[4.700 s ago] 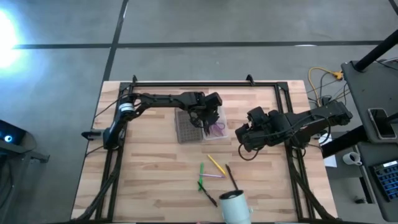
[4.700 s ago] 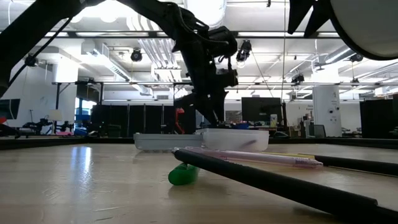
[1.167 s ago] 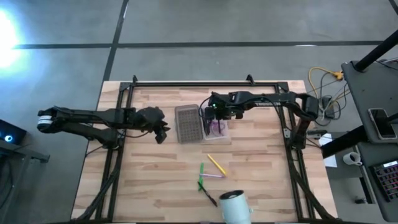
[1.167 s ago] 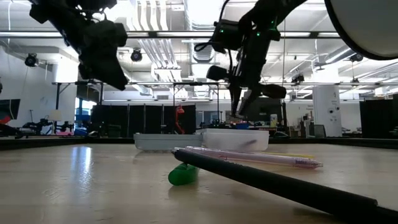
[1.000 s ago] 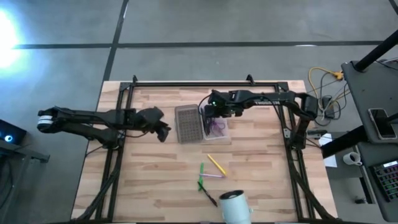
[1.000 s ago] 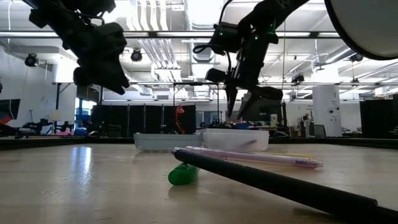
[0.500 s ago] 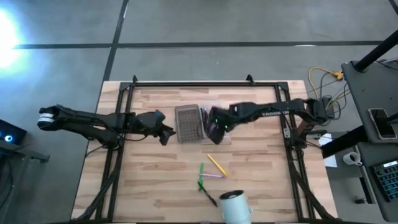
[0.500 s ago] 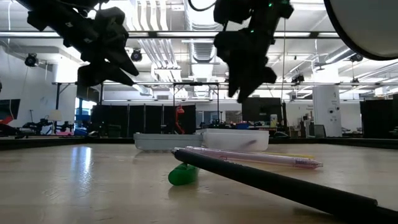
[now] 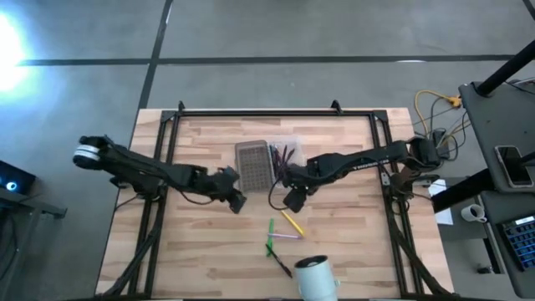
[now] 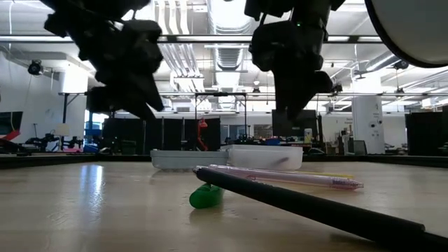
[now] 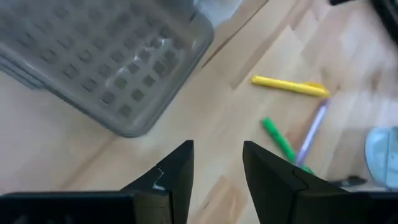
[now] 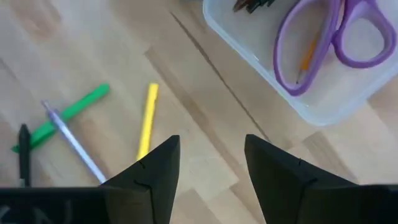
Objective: Pick & place school supplies into a supply box
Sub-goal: Put the green pen into the gray supply box
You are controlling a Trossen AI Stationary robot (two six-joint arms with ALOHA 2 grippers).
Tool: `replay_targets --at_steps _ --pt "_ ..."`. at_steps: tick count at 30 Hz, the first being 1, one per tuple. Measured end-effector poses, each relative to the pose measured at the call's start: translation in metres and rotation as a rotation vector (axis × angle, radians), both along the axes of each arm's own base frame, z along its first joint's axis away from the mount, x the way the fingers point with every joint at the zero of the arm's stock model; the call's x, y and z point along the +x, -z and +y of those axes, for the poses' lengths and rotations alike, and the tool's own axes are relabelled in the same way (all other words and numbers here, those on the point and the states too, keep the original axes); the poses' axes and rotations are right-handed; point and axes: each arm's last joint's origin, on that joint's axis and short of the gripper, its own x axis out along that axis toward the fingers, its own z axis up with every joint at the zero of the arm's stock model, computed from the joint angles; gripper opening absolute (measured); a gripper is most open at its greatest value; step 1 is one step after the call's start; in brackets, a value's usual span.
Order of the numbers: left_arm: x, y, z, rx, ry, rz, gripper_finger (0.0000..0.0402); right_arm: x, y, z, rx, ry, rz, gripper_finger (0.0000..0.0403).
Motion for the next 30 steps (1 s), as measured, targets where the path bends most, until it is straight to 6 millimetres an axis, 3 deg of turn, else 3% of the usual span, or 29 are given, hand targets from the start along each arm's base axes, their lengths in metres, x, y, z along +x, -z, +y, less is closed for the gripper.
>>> replay_targets --at_steps 9,15,19,30 --pt "0.054 0.012 -0.009 -0.102 -0.188 0.125 0.0120 -0.004 -0.001 0.011 -0.104 0.168 -0.004 0.0171" --pt "0.091 0.017 -0.032 0.056 -0.035 0.387 0.0092 -0.019 -0.010 0.033 -0.131 0.356 -0.007 0.0171" --pt "0.110 0.009 -0.049 0.150 -0.013 0.378 0.0083 -0.032 -0.018 0.048 -0.127 0.457 0.004 0.0171" --pt "0.111 0.006 -0.085 0.196 0.136 0.280 0.0083 -0.072 -0.031 0.094 -0.092 0.685 0.034 0.0171"
